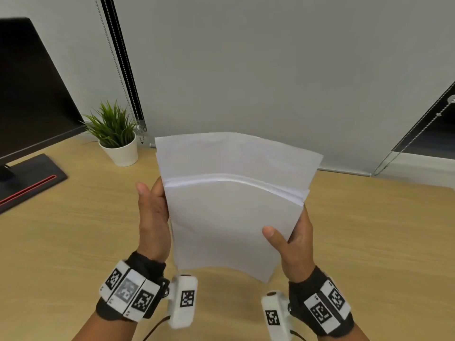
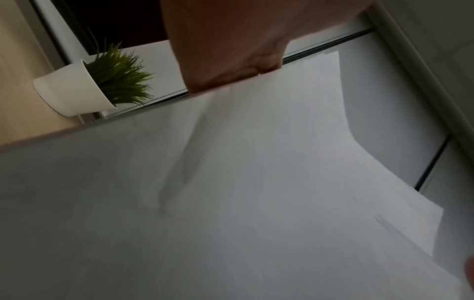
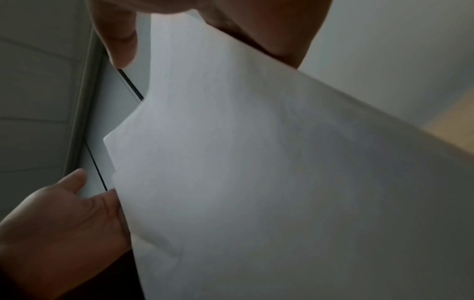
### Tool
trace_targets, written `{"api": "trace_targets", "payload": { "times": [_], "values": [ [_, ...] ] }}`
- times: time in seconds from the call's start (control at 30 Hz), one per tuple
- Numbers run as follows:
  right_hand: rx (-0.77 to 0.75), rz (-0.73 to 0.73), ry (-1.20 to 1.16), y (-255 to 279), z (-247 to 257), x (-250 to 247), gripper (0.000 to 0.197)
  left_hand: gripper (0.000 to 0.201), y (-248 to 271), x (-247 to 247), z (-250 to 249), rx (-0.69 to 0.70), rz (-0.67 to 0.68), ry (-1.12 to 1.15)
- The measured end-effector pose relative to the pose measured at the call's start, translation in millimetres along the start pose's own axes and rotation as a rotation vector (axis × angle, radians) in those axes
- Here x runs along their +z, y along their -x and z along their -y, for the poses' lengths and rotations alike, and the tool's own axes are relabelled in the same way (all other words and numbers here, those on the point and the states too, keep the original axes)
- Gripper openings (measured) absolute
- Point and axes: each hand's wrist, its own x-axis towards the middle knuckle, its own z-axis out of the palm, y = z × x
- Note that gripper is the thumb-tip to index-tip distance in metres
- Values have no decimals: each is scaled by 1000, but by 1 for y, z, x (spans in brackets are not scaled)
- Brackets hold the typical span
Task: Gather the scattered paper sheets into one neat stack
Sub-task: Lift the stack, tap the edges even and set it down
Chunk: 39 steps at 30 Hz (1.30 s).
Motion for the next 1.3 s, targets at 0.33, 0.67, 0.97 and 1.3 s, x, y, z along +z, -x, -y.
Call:
{"api": "trace_targets", "payload": {
  "times": [0.33, 0.67, 0.97, 1.3],
  "values": [
    [111, -67, 64, 13, -16, -3, 71, 68, 12, -16, 18, -33, -5, -66],
    [65, -1, 47, -8, -2, -2, 73, 87, -16, 8, -42, 571, 140, -770],
    [6, -23, 119, -8, 2, 3, 73, 55, -11, -6, -37, 593, 168, -1041],
    [-44, -205, 274, -10, 22, 15, 58, 72, 7, -8, -5, 248, 0, -252]
  ]
}}
